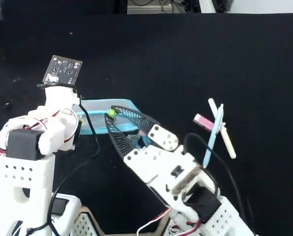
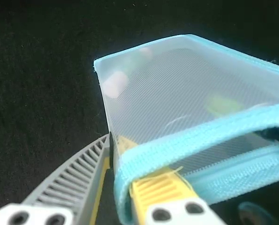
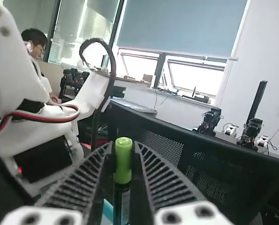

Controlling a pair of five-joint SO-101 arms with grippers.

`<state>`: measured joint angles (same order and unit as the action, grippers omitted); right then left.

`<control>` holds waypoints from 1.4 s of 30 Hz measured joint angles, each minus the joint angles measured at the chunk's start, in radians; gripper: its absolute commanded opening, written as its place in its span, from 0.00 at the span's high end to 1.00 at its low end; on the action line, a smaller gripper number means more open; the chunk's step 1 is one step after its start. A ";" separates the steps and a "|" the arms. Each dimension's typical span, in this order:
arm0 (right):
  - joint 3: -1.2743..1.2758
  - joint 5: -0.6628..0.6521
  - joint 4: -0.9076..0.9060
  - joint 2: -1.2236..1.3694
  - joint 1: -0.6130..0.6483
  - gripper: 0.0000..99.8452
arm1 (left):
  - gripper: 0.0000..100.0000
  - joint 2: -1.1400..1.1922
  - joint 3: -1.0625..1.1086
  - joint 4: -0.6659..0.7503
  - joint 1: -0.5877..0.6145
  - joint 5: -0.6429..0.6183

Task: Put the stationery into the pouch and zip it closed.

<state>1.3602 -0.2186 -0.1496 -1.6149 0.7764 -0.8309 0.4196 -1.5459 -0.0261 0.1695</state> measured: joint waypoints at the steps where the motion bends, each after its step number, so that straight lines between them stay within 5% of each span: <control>1: 0.002 -0.006 -0.017 -0.003 0.000 0.97 | 0.97 0.000 0.000 0.000 0.000 0.000; 7: -0.044 -0.011 -0.259 -0.006 0.000 0.83 | 0.97 0.000 0.000 0.000 0.000 0.000; 22: -0.520 -0.011 -0.658 -0.018 -0.008 0.90 | 0.97 0.000 0.000 -0.002 0.000 0.000; 26: -0.589 -0.012 -0.756 -0.020 -0.146 0.90 | 0.97 0.000 0.000 -0.002 0.000 0.000; 34: -0.437 -0.012 -0.868 0.041 -0.647 0.90 | 0.97 0.000 0.003 -0.002 0.000 0.000; 42: -0.235 -0.012 -0.793 0.350 -0.859 0.90 | 0.97 0.000 0.003 -0.002 0.000 0.000</control>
<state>1.1254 -0.2309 -0.9429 -1.2651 -0.0829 -0.8309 0.4227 -1.5474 -0.0261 0.1695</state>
